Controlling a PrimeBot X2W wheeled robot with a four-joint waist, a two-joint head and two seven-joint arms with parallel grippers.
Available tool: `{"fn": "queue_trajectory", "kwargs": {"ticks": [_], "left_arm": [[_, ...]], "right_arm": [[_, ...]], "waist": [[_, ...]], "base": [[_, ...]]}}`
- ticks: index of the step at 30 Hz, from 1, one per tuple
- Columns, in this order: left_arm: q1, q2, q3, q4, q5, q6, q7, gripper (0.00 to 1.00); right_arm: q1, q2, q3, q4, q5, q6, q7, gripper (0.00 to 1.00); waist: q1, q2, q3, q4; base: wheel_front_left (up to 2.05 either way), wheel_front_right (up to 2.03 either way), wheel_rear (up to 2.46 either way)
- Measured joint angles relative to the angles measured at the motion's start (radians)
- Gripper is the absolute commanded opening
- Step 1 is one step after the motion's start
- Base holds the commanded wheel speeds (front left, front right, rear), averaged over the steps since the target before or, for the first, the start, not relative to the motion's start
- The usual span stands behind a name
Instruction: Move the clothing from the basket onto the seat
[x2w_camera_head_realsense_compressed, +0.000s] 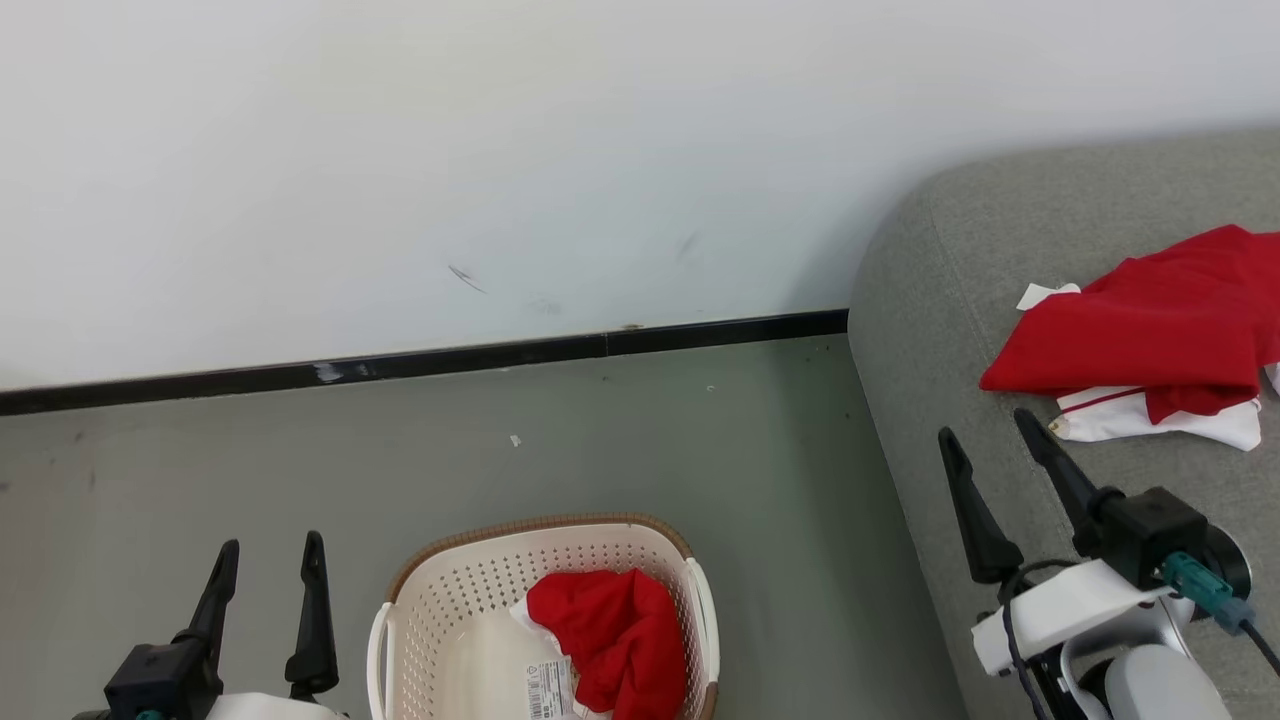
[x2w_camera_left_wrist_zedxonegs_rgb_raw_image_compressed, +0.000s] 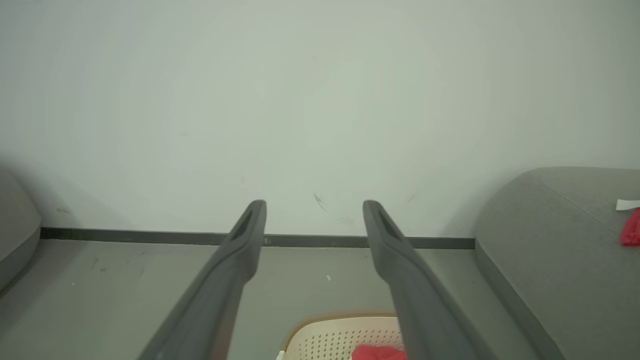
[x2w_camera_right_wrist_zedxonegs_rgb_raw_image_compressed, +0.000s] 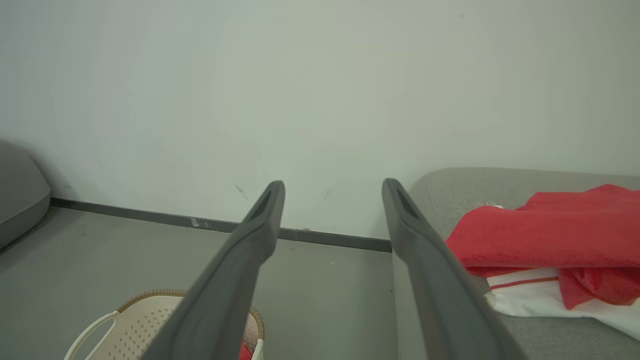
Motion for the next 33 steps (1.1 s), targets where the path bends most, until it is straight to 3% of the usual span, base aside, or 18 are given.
{"fn": "queue_trajectory", "kwargs": {"ticks": [12,33], "left_arm": [[0.065,-0.001,-0.009,0.007,0.005,-0.001,0.000,1.00],[0.108,-0.005,-0.012,-0.010,0.027,-0.009,0.000,1.00]], "right_arm": [[0.138,0.009,-0.016,-0.056,0.019,0.000,0.000,1.00],[0.227,0.010,0.031,-0.109,0.073,0.000,0.000,1.00]], "waist": [[-0.0001,0.0000,-0.062,0.009],[0.0000,0.0000,-0.092,-0.007]], "base": [[0.00,0.00,0.00],[0.00,0.00,0.00]]}}
